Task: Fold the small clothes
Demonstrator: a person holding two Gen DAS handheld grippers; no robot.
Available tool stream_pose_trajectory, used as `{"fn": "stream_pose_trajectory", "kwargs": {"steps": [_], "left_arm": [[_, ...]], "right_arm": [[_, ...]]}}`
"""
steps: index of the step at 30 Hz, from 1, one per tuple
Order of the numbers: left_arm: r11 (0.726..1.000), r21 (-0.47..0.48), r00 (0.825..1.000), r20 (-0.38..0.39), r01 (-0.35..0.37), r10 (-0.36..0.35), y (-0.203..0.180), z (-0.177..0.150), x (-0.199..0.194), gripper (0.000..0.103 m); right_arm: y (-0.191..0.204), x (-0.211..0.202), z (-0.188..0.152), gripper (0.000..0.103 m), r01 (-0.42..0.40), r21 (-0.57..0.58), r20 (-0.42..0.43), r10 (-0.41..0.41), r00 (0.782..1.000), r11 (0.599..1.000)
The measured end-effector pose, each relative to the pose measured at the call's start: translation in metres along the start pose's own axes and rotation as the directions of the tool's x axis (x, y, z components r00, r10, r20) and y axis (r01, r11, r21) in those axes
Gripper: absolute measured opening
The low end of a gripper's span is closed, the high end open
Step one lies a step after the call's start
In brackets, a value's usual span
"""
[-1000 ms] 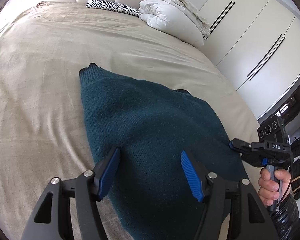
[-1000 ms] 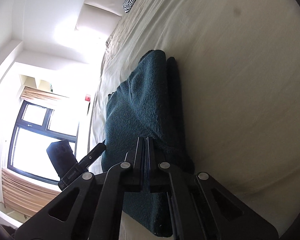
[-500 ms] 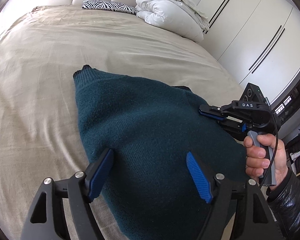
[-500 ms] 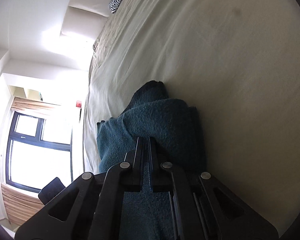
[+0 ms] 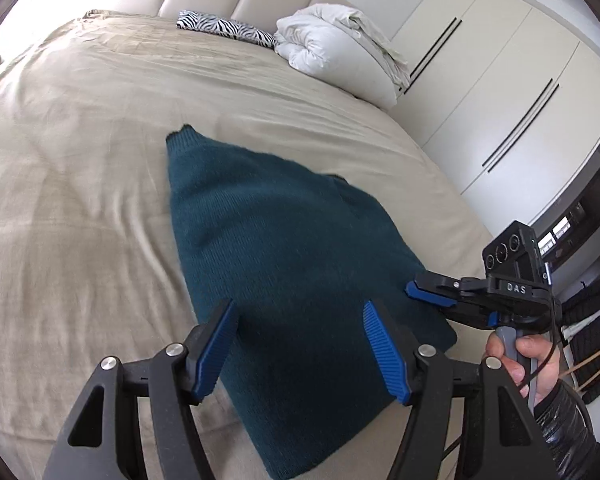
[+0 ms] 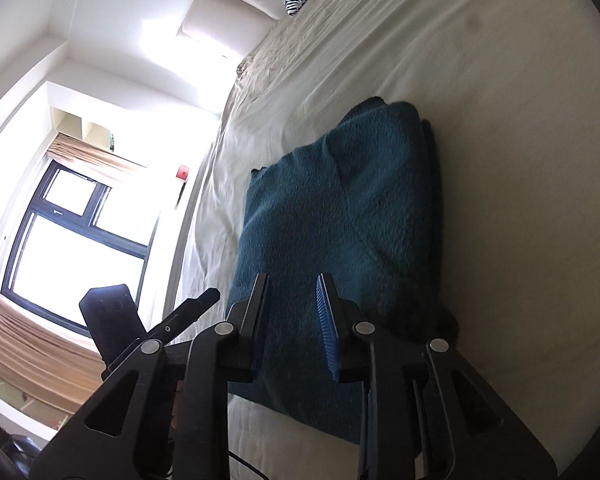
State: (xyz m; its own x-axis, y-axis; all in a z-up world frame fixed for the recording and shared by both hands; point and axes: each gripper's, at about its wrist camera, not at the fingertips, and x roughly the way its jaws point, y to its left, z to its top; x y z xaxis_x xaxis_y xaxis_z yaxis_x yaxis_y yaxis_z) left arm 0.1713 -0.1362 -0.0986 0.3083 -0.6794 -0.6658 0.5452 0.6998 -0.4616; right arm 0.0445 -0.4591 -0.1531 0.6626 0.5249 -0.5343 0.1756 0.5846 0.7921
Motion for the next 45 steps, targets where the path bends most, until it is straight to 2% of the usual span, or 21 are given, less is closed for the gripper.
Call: {"fn": "stream_pose_trajectory", "kwargs": {"steps": [1,2,4,6,9,10,11,12,13,14,17,20,22,24,25,27,30,33,38,41,45], "left_arm": [[1.0,0.009,1.0,-0.003,-0.017,0.017,-0.003,-0.005,0.002,0.067],[1.0,0.01,1.0,-0.002,-0.022,0.022,-0.004,-0.008,0.003,0.067],[1.0,-0.018,1.0,-0.001,-0.009,0.009,0.0,-0.01,-0.001,0.067],[0.999,-0.041,1.0,0.004,0.0,0.0,0.005,-0.013,-0.008,0.067],[0.996,-0.091,0.998,0.055,-0.004,0.009,0.018,-0.018,-0.023,0.069],[0.993,-0.12,0.998,0.068,0.002,0.007,0.026,-0.018,-0.026,0.073],[0.988,-0.151,0.998,0.066,-0.001,0.011,0.033,-0.017,-0.025,0.076],[0.983,-0.181,0.998,0.052,-0.01,0.019,0.041,-0.016,-0.023,0.076],[0.979,-0.204,0.999,0.038,-0.01,0.018,0.044,-0.014,-0.02,0.076],[0.976,-0.219,0.999,0.032,0.004,0.003,0.048,-0.012,-0.018,0.076],[0.968,-0.241,0.997,0.014,0.071,-0.07,0.051,-0.002,-0.009,0.077],[0.952,-0.286,0.992,-0.027,0.114,-0.126,0.057,0.006,0.008,0.078],[0.942,-0.314,0.986,-0.07,0.121,-0.15,0.061,0.011,0.022,0.078],[0.935,-0.325,0.979,-0.097,0.14,-0.18,0.062,0.014,0.033,0.078],[0.933,-0.33,0.977,-0.101,0.146,-0.189,0.062,0.015,0.037,0.078],[0.919,-0.36,0.972,-0.103,0.161,-0.211,0.067,0.018,0.042,0.077],[0.905,-0.391,0.967,-0.115,0.167,-0.228,0.071,0.022,0.046,0.073],[0.92,-0.369,0.971,-0.14,0.131,-0.194,0.066,0.02,0.048,0.066],[0.934,-0.347,0.977,-0.155,0.084,-0.145,0.056,0.017,0.046,0.049],[0.948,-0.314,0.98,-0.168,0.049,-0.107,0.047,0.022,0.041,0.044],[0.968,-0.251,0.984,-0.17,0.008,-0.052,0.028,0.025,0.021,0.041]], "right_arm": [[-0.013,-0.001,-0.006,0.023,-0.012,0.045,0.005,0.011,1.0,0.999],[-0.024,-0.005,-0.012,0.023,-0.059,0.08,0.021,0.057,0.998,0.995],[-0.033,-0.018,-0.024,0.023,-0.087,0.102,0.049,0.082,0.995,0.991],[-0.032,-0.026,-0.032,0.023,-0.073,0.093,0.052,0.069,0.996,0.993],[-0.03,-0.05,-0.039,0.024,-0.029,0.069,0.084,0.023,0.996,0.997],[-0.03,-0.059,-0.039,0.032,-0.015,0.061,0.107,0.008,0.994,0.998],[-0.029,-0.067,-0.036,0.056,0.02,0.06,0.137,-0.028,0.99,0.998],[-0.03,-0.076,-0.033,0.068,0.053,0.067,0.172,-0.064,0.983,0.996],[-0.032,-0.082,-0.029,0.079,0.069,0.075,0.198,-0.083,0.977,0.995],[-0.032,-0.084,-0.022,0.079,0.064,0.076,0.197,-0.078,0.977,0.995],[-0.03,-0.073,0.0,0.079,0.045,0.051,0.131,-0.051,0.99,0.998],[-0.021,-0.026,0.027,0.077,0.062,0.075,0.002,-0.063,0.998,0.995],[-0.02,0.001,0.039,0.072,0.087,0.091,-0.057,-0.082,0.995,0.992],[-0.015,0.022,0.048,0.066,0.083,0.063,-0.121,-0.075,0.99,0.995],[-0.011,0.033,0.053,0.065,0.109,0.049,-0.155,-0.1,0.983,0.993],[-0.007,0.046,0.061,0.065,0.138,0.025,-0.204,-0.131,0.97,0.99],[-0.005,0.063,0.076,0.065,0.134,0.039,-0.248,-0.12,0.961,0.99],[-0.002,0.08,0.086,0.058,0.165,0.004,-0.267,-0.158,0.95,0.986],[0.005,0.085,0.083,0.033,0.24,-0.041,-0.251,-0.242,0.937,0.97],[0.021,0.084,0.076,0.027,0.305,-0.101,-0.216,-0.321,0.922,0.947],[0.062,0.082,0.062,0.023,0.409,-0.213,-0.147,-0.443,0.885,0.887]]}}
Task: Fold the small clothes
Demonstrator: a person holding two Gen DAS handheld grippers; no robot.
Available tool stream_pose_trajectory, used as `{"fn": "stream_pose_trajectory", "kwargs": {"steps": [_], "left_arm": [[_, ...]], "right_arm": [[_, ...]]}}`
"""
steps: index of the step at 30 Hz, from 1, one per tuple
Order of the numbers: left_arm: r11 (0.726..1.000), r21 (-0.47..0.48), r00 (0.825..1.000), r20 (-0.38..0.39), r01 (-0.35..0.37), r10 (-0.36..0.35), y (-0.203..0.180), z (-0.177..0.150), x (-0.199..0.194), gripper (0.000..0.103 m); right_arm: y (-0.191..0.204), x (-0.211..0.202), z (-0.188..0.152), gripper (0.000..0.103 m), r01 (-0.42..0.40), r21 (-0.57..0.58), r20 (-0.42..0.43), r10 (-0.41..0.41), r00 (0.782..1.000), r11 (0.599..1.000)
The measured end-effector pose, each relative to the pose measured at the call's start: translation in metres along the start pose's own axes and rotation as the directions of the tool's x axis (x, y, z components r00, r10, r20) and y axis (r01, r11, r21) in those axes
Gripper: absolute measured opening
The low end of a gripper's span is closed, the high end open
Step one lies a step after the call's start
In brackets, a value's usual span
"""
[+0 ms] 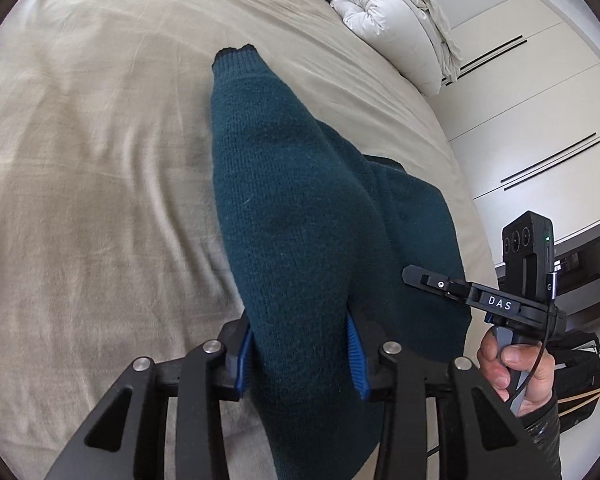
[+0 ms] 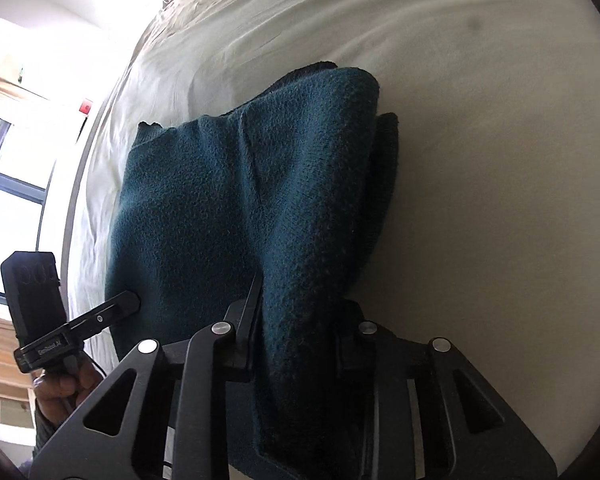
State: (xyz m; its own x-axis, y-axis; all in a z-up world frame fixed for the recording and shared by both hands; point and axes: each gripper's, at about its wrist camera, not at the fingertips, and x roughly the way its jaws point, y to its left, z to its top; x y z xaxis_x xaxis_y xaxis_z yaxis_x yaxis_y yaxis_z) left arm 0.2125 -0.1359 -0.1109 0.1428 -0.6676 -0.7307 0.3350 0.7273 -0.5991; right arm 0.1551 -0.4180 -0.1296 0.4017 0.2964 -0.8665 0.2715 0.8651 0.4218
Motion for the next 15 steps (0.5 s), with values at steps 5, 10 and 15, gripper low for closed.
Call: {"fn": "stream_pose_trajectory", "kwargs": {"steps": [5,10,15], "left_arm": [[0.997,0.064,0.999,0.039,-0.038,0.036,-0.003,-0.021,-0.055,0.04],[0.99,0.114,0.995,0.056,-0.083,0.077,0.008,-0.06,-0.109,0.04],[0.984,0.125,0.99,0.073,-0.127,0.119,0.029,-0.109,-0.151,0.04]], "right_arm": [[0.048,-0.023,-0.031,0.022,0.03,-0.078,0.037,-0.028,0.999,0.996],[0.1,-0.037,-0.084,0.022,0.004,-0.144,0.069,0.006,0.998,0.99],[0.152,-0.031,-0.138,0.022,-0.024,-0.211,0.065,0.039,0.997,0.977]]}}
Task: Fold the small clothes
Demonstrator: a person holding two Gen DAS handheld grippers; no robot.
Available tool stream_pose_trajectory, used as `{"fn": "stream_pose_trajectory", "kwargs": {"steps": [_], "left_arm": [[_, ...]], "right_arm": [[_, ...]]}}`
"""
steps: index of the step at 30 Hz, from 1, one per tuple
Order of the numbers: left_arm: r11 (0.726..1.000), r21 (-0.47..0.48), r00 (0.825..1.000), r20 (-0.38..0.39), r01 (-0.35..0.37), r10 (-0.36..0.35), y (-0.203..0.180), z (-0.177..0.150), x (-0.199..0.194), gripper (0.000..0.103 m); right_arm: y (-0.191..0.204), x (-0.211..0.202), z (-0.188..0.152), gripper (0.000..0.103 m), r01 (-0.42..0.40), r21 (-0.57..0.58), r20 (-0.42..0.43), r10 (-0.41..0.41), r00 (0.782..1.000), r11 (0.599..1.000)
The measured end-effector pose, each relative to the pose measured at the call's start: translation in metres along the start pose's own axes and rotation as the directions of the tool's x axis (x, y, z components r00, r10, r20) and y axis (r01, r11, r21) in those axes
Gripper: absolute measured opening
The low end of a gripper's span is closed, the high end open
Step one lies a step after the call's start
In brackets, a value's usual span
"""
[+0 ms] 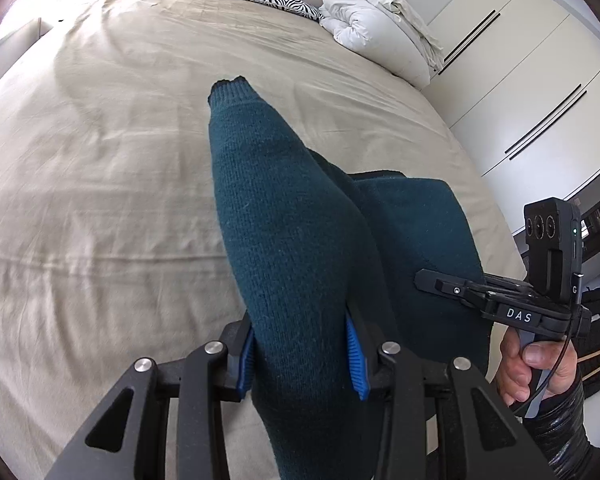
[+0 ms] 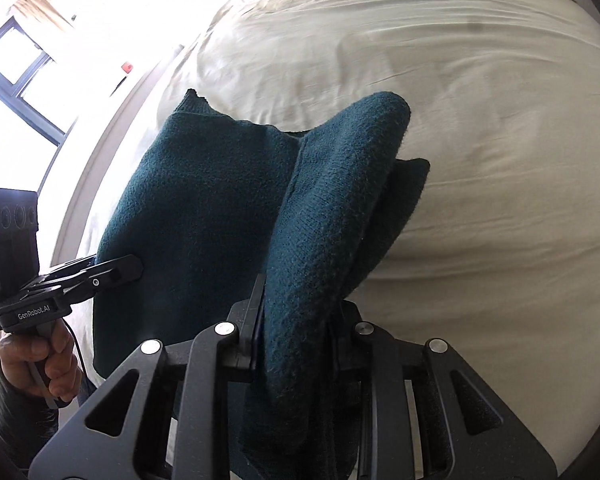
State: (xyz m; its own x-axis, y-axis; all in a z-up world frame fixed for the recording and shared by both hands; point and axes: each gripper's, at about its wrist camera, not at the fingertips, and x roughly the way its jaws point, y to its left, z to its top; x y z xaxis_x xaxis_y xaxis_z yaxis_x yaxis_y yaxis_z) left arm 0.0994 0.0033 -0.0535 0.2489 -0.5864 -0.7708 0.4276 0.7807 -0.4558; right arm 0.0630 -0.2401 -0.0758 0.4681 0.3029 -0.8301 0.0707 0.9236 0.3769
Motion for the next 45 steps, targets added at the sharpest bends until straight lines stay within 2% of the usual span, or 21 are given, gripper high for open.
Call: {"fn": "stream_pose_trajectory", "kwargs": {"steps": [5,9,12,14,18,21,24,26,27,28,29,30,32,35,37,39,41,42,43,44,45], "left_arm": [[1.0,-0.016,1.0,0.017,-0.022,0.022,0.018,-0.034,-0.024,0.041],[0.999,-0.046,1.0,0.009,-0.024,0.024,0.034,-0.048,-0.019,0.041],[0.996,-0.083,1.0,-0.018,-0.025,0.023,0.054,-0.056,0.003,0.043],[0.992,-0.119,1.0,-0.001,0.028,-0.028,0.066,-0.062,0.009,0.047],[0.988,-0.143,0.998,0.037,0.063,-0.059,0.072,-0.072,0.008,0.052],[0.988,-0.146,0.998,0.055,0.048,-0.041,0.073,-0.079,0.001,0.055],[0.995,-0.097,0.993,0.112,-0.011,0.022,0.061,-0.083,-0.017,0.055],[0.996,-0.055,0.981,0.18,-0.066,0.075,0.049,-0.087,-0.034,0.068],[0.995,-0.042,0.97,0.223,-0.093,0.1,0.043,-0.09,-0.043,0.073],[0.991,-0.034,0.954,0.268,-0.127,0.131,0.037,-0.092,-0.053,0.087],[0.985,-0.03,0.932,0.317,-0.172,0.173,0.029,-0.093,-0.063,0.098],[0.977,-0.029,0.906,0.368,-0.214,0.209,0.025,-0.098,-0.075,0.102],[0.964,-0.015,0.859,0.451,-0.265,0.243,0.011,-0.105,-0.095,0.103],[0.938,-0.008,0.805,0.511,-0.347,0.302,-0.007,-0.103,-0.116,0.103],[0.913,-0.017,0.752,0.561,-0.407,0.346,-0.02,-0.105,-0.131,0.103],[0.882,-0.042,0.67,0.635,-0.469,0.385,-0.034,-0.111,-0.151,0.103],[0.859,-0.048,0.59,0.708,-0.509,0.389,-0.05,-0.116,-0.169,0.103],[0.853,-0.049,0.564,0.73,-0.519,0.385,-0.056,-0.117,-0.178,0.103],[0.851,-0.05,0.55,0.743,-0.523,0.381,-0.06,-0.118,-0.185,0.103],[0.848,-0.06,0.542,0.745,-0.526,0.389,-0.063,-0.119,-0.19,0.103],[0.84,-0.085,0.541,0.729,-0.535,0.418,-0.065,-0.119,-0.195,0.103]], "right_arm": [[0.047,0.021,-0.038,0.022,-0.052,-0.02,-0.011,0.052,0.999,0.998],[0.06,0.042,-0.059,0.022,-0.075,-0.017,-0.029,0.074,0.997,0.997],[0.05,0.064,-0.063,0.022,-0.089,0.028,-0.036,0.09,0.995,0.996],[0.032,0.078,-0.071,0.023,-0.109,0.092,-0.042,0.113,0.993,0.99],[-0.007,0.09,-0.085,0.036,-0.248,0.218,0.006,0.253,0.967,0.944],[-0.012,0.091,-0.088,0.038,-0.284,0.245,0.031,0.285,0.958,0.927],[-0.011,0.079,-0.09,0.042,-0.253,0.255,0.033,0.253,0.967,0.933],[-0.013,0.066,-0.09,0.043,-0.221,0.24,0.055,0.214,0.975,0.945],[-0.014,0.059,-0.091,0.043,-0.201,0.233,0.067,0.191,0.979,0.951],[-0.014,0.05,-0.093,0.043,-0.179,0.228,0.081,0.165,0.983,0.957],[-0.014,0.04,-0.094,0.043,-0.154,0.221,0.098,0.135,0.986,0.963],[-0.013,0.03,-0.095,0.043,-0.122,0.209,0.119,0.098,0.988,0.97],[-0.007,0.009,-0.097,0.043,-0.037,0.175,0.168,0.007,0.986,0.984],[0.007,-0.015,-0.1,0.043,0.047,0.128,0.242,-0.077,0.967,0.991],[0.02,-0.032,-0.101,0.043,0.084,0.097,0.299,-0.11,0.948,0.992],[0.037,-0.051,-0.105,0.043,0.147,0.063,0.363,-0.159,0.918,0.987],[0.058,-0.067,-0.107,0.044,0.216,0.019,0.437,-0.203,0.876,0.976],[0.068,-0.077,-0.109,0.046,0.249,0.0,0.477,-0.218,0.852,0.969],[0.078,-0.087,-0.111,0.059,0.276,-0.013,0.519,-0.23,0.824,0.961],[0.088,-0.097,-0.113,0.077,0.299,-0.022,0.563,-0.235,0.792,0.954],[0.098,-0.106,-0.117,0.085,0.32,-0.025,0.613,-0.238,0.753,0.947]]}}
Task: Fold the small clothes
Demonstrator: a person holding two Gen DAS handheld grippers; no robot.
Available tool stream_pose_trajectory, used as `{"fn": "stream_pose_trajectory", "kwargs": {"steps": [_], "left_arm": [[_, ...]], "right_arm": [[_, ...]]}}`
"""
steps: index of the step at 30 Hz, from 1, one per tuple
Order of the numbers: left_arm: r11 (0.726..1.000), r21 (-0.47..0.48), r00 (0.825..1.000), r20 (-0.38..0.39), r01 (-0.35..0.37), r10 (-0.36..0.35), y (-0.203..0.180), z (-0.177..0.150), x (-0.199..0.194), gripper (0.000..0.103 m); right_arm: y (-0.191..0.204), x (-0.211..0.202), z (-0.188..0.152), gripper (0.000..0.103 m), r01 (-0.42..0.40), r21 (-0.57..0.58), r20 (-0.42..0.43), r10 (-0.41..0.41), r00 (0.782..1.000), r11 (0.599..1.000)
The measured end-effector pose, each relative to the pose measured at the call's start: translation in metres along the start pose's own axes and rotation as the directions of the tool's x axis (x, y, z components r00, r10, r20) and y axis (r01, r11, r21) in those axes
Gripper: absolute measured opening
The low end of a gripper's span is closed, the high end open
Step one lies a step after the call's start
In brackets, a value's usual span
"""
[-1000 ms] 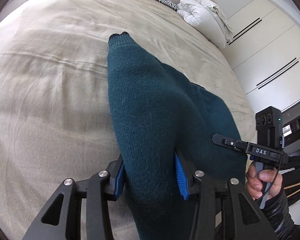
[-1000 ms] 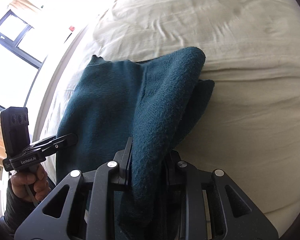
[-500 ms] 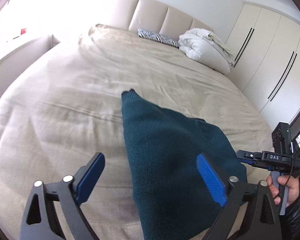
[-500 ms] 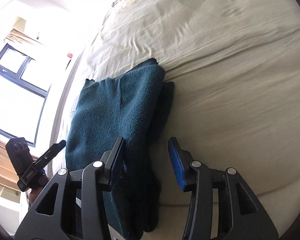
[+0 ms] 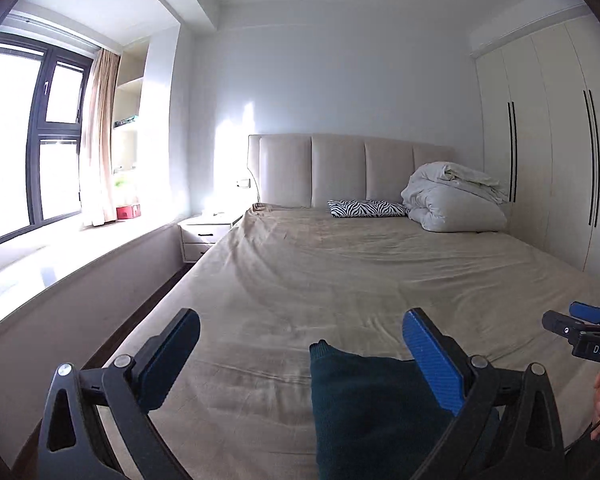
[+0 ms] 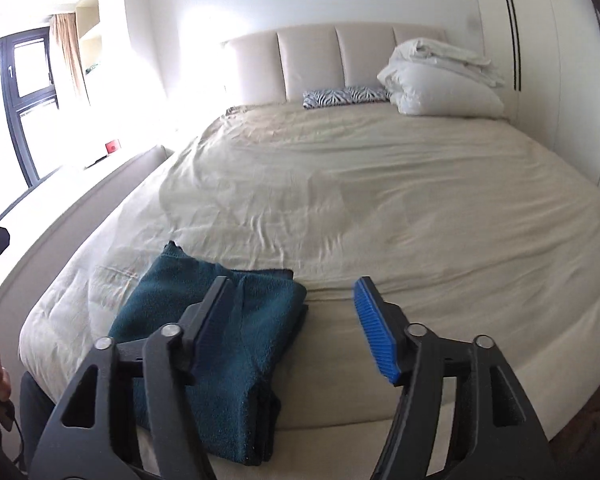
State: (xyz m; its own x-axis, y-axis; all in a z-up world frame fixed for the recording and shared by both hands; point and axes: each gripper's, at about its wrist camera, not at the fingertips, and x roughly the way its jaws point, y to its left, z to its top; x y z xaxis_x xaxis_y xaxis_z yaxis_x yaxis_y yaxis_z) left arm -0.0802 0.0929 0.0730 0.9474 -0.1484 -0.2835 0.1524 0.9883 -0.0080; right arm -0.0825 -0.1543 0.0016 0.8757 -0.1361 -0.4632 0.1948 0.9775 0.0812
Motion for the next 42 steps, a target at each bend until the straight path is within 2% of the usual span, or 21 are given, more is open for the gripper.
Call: {"fn": "stream_pose_trajectory", "kwargs": {"steps": [1,2,3,5,9,11,14,21,27,31,42], "left_arm": [[1.0,0.004,0.999,-0.024,-0.025,0.025,0.0,0.004,0.0,0.103],[0.999,0.012,0.999,-0.035,-0.038,0.038,-0.001,0.005,0.001,0.103],[0.999,0.017,0.998,-0.039,-0.045,0.046,-0.002,0.006,0.0,0.103],[0.998,0.013,0.997,-0.052,-0.058,0.059,-0.001,0.006,-0.002,0.103],[0.999,-0.013,0.989,-0.139,-0.041,0.039,0.0,-0.005,0.004,0.103],[0.999,-0.017,0.983,-0.177,-0.044,0.041,-0.001,-0.014,0.009,0.103],[0.997,0.019,0.964,-0.255,-0.071,0.074,-0.006,-0.03,0.021,0.103],[0.998,0.033,0.925,-0.374,-0.061,0.068,-0.012,-0.057,0.037,0.103],[0.998,0.02,0.901,-0.429,-0.064,0.066,-0.01,-0.072,0.045,0.103],[0.998,-0.002,0.887,-0.459,-0.056,0.049,-0.007,-0.078,0.048,0.103],[0.999,0.007,0.873,-0.487,-0.035,0.034,-0.01,-0.086,0.053,0.103]], "right_arm": [[0.005,-0.012,0.005,0.097,0.013,-0.009,0.069,-0.013,0.998,1.0],[0.011,-0.027,0.012,0.103,0.022,-0.013,0.131,-0.02,0.991,1.0],[0.015,-0.039,0.019,0.103,0.024,-0.018,0.171,-0.021,0.985,1.0],[0.024,-0.049,0.029,0.103,0.007,-0.037,0.173,-0.001,0.985,0.999],[0.04,-0.056,0.037,0.103,-0.031,-0.053,0.115,0.037,0.993,0.998],[0.043,-0.053,0.035,0.103,-0.084,-0.038,0.067,0.086,0.994,0.996],[0.043,-0.043,0.029,0.103,-0.107,0.01,-0.017,0.108,0.994,0.994],[0.039,-0.012,0.005,0.103,-0.016,0.062,-0.165,0.026,0.986,0.998],[0.037,0.008,-0.015,0.103,0.039,0.062,-0.26,-0.021,0.965,0.997],[0.039,0.016,-0.022,0.103,0.055,0.052,-0.295,-0.038,0.955,0.997],[0.054,0.024,-0.038,0.103,0.05,0.006,-0.346,-0.045,0.937,0.999]]}}
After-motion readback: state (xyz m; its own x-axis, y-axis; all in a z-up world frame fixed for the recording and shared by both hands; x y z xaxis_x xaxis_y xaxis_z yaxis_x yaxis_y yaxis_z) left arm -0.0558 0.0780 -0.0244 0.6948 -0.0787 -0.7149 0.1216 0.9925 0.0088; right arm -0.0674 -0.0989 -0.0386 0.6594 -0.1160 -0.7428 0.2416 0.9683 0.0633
